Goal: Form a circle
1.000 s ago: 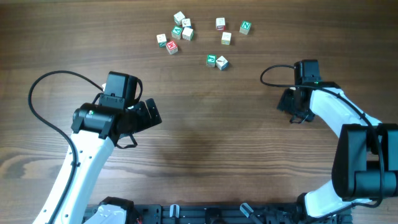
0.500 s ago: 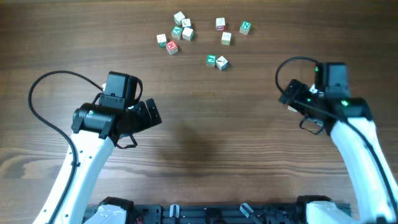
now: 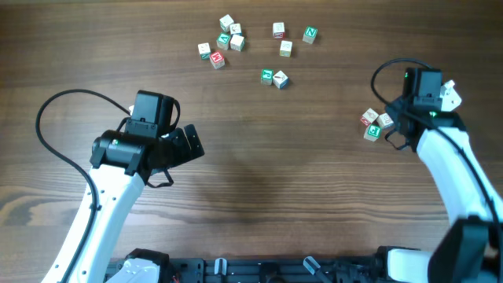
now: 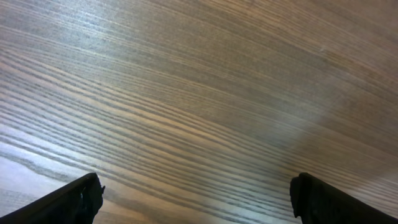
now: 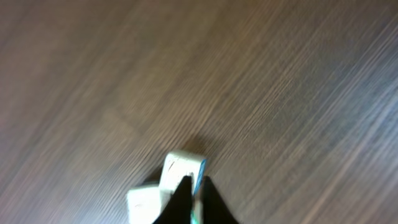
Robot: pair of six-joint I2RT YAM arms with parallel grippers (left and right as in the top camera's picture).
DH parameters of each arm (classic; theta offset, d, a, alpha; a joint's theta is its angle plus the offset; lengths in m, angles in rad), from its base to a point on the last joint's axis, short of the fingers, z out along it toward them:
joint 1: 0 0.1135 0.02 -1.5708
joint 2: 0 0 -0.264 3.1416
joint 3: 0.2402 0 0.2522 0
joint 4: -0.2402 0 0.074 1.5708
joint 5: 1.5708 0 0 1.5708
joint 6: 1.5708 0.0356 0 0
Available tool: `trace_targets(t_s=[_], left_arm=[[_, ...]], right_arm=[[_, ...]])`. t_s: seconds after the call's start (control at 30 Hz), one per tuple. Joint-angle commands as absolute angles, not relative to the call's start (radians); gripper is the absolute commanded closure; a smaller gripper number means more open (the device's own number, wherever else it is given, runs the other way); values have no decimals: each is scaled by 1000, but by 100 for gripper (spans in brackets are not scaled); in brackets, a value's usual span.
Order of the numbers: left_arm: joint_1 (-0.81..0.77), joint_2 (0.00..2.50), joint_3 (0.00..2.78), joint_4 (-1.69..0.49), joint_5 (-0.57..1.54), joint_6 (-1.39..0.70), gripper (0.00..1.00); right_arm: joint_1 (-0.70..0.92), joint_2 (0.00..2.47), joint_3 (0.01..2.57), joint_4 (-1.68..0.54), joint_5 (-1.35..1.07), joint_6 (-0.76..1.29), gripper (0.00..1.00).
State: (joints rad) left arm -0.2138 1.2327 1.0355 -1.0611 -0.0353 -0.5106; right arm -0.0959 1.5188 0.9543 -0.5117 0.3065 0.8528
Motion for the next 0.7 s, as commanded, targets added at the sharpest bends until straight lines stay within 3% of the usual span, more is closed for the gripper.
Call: trace_targets(t_s=[0.0, 0.2, 0.67], left_arm=[[-206, 1230, 1034, -1061, -31, -506, 0], [-206, 1230, 1034, -1061, -31, -506, 0], [-206, 1230, 1034, -1061, -31, -506, 0]], right_arm=[[-172, 1593, 955, -479, 253, 890, 96], [-224, 1646, 955, -385, 124, 715, 96], [-230, 1725, 955, -355, 65, 685, 96]])
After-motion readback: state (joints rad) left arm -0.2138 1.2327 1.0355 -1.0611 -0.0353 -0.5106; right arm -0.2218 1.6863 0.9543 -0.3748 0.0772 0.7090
